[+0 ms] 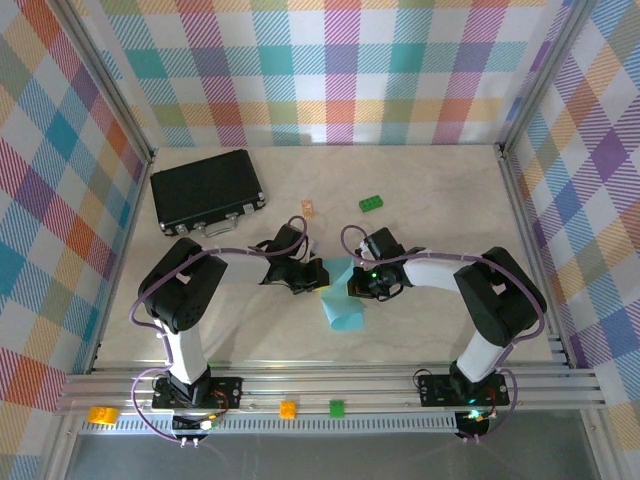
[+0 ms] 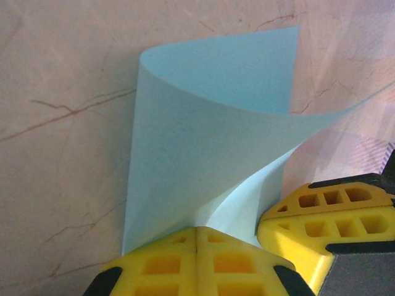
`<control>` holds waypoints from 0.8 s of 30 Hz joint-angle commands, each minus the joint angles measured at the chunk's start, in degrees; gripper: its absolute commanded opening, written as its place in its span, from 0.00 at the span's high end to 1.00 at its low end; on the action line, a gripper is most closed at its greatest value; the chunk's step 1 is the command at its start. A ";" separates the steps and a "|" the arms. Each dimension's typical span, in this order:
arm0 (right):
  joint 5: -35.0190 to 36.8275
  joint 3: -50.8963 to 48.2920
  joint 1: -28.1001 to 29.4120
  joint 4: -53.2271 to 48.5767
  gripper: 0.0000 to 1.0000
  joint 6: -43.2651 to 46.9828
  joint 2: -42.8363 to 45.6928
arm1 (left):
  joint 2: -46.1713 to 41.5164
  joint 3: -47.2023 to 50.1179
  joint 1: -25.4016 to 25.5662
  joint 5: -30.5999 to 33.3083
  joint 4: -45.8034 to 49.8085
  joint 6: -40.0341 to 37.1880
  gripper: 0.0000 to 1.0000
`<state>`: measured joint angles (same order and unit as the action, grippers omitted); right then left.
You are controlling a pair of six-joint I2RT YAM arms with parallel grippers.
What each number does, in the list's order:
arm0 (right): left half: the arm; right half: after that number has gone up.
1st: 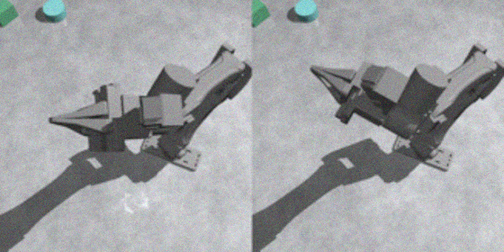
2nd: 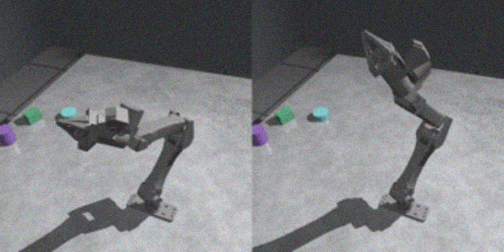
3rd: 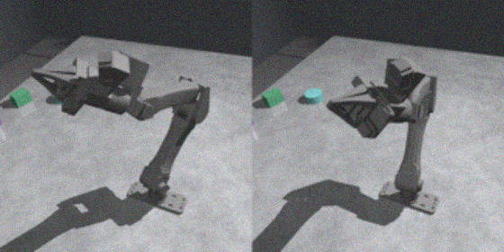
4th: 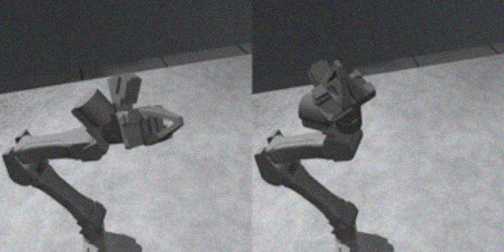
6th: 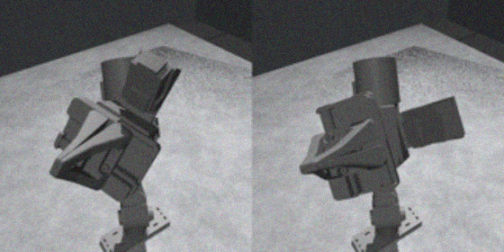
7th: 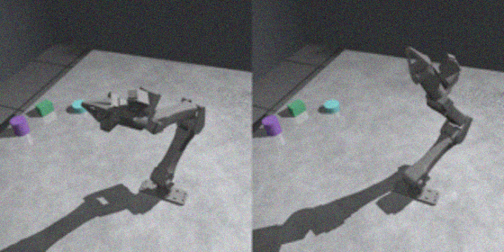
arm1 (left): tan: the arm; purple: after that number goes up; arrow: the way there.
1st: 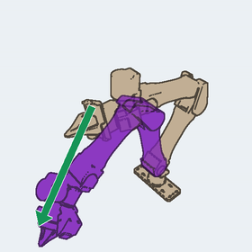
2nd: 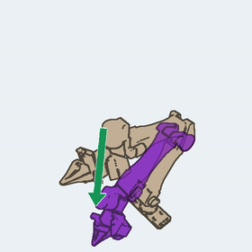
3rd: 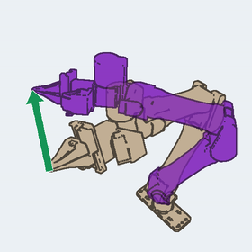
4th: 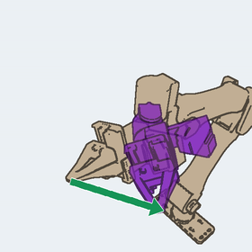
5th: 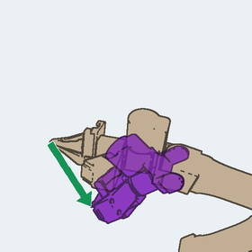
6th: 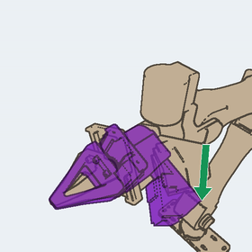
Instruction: Fold a paper plane with a square sheet of paper (pick it up from the middle)
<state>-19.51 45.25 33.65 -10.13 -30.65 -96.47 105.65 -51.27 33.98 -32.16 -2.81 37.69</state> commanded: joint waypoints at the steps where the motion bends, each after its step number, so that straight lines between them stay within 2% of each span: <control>1: 5.52 -3.38 -0.42 -8.65 1.00 0.17 -1.66 | -0.87 -2.54 -0.53 1.42 6.44 -2.37 1.00; 10: 5.53 -3.50 -0.40 -8.58 1.00 0.16 -1.78 | 2.71 -7.33 -1.80 -2.45 6.84 -3.46 1.00; 18: 5.45 -3.51 -0.42 -8.35 1.00 0.12 -2.14 | 5.88 -4.11 -4.00 0.36 5.40 -3.60 1.00; 24: 5.71 -3.54 -0.36 -8.75 1.00 0.18 -1.71 | 6.24 -6.20 -4.87 1.21 6.17 -3.63 1.00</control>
<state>-19.29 44.99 33.65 -10.15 -30.63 -96.16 110.04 -57.17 30.55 -35.14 0.62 35.05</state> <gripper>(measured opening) 0.064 0.048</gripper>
